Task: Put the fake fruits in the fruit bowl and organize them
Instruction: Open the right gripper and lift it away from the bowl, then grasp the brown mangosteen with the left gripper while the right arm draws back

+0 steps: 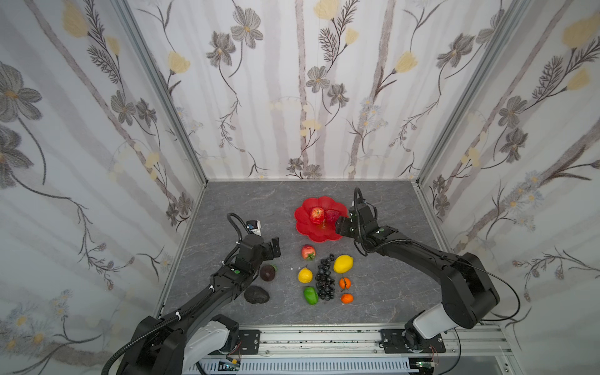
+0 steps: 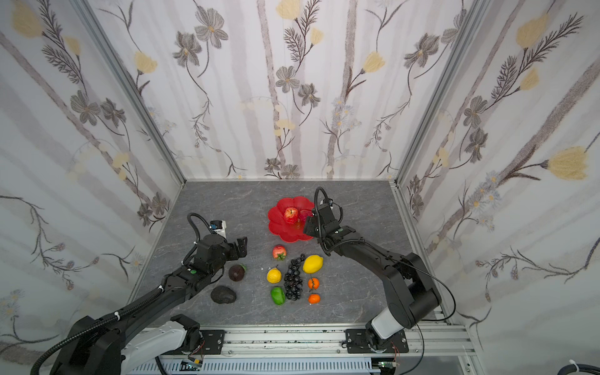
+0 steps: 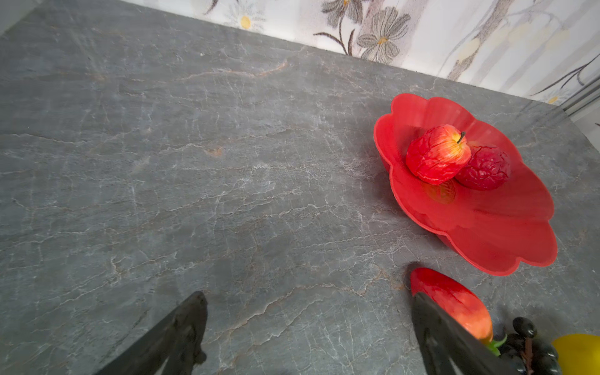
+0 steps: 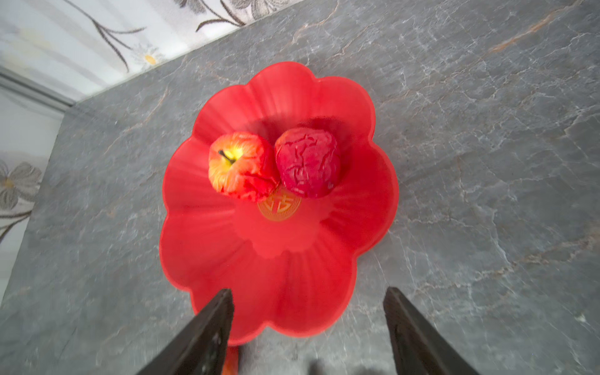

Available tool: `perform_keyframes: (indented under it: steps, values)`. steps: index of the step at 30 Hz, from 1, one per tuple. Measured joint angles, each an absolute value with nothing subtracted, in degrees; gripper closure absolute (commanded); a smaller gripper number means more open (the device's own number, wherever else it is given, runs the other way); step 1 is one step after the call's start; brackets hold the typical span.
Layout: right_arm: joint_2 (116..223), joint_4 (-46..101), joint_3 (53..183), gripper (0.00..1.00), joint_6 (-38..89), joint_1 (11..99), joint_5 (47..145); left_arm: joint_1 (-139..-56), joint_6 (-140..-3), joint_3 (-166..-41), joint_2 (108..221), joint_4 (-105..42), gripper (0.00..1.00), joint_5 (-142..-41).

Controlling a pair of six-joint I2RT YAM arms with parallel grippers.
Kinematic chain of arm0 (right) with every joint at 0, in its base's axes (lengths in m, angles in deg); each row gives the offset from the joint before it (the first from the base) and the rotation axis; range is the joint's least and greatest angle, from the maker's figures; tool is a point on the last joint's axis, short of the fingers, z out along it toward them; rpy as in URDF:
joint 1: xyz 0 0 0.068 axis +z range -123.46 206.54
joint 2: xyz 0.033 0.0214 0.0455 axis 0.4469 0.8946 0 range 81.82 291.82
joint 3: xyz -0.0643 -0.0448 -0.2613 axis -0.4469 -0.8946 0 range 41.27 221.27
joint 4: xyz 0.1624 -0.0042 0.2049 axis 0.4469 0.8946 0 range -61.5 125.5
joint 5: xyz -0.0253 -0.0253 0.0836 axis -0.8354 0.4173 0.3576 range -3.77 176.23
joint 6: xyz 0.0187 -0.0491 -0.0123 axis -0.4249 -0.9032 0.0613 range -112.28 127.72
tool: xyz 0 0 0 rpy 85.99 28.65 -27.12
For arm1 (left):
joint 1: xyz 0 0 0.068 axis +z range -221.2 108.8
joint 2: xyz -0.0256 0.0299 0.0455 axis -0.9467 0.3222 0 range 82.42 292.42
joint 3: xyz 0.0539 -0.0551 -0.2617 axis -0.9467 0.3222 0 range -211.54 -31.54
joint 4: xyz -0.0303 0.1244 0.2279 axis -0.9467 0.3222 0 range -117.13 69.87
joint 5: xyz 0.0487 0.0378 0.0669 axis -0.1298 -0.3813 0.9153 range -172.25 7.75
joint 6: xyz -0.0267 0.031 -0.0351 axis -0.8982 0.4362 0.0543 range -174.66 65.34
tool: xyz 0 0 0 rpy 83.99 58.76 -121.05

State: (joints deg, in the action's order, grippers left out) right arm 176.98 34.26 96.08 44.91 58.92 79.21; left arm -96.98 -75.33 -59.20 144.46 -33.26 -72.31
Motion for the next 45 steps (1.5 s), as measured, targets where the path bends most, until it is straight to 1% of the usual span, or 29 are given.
perform_keyframes:
  steps: [4,8,13,18,22,27,32,36,39,42,45]
  values:
    - [170.86,37.27,91.34,0.25,43.55,59.58,82.51,-97.25,-78.28,-64.23,148.29,-27.86,0.04,-74.48]
    - [166.18,39.65,87.47,0.24,42.55,60.93,84.89,-99.63,-81.91,-69.36,150.10,-18.97,0.04,-74.80]
    - [161.66,41.32,83.71,0.22,42.11,62.66,85.83,-102.91,-86.63,-73.28,149.40,-4.15,0.03,-71.42]
    - [159.80,40.84,80.45,0.19,42.20,63.38,85.83,-103.93,-89.60,-74.19,149.27,7.55,0.03,-69.47]
    - [158.40,39.70,78.35,0.15,43.01,64.28,85.85,-104.07,-90.06,-74.15,150.72,10.96,0.03,-70.32]
    - [155.47,37.60,76.60,0.09,44.16,66.53,85.83,-104.07,-90.19,-73.93,154.10,11.24,0.05,-73.14]
    - [152.89,36.25,74.31,0.04,44.76,67.86,85.50,-104.11,-89.69,-73.82,158.26,10.85,0.11,-75.63]
    - [151.54,36.00,73.02,0.03,45.21,68.43,84.74,-104.11,-89.27,-73.85,160.84,9.99,0.17,-77.62]
    - [151.05,35.96,72.69,0.02,45.59,68.72,84.41,-104.11,-88.99,-73.89,162.39,9.23,0.24,-78.63]
    - [150.92,35.94,72.56,0.02,45.67,68.91,84.19,-104.11,-88.49,-73.89,162.93,8.11,0.30,-79.98]
    - [150.64,35.96,72.54,0.02,45.96,68.96,84.06,-104.11,-88.47,-73.87,163.48,6.71,0.40,-81.03]
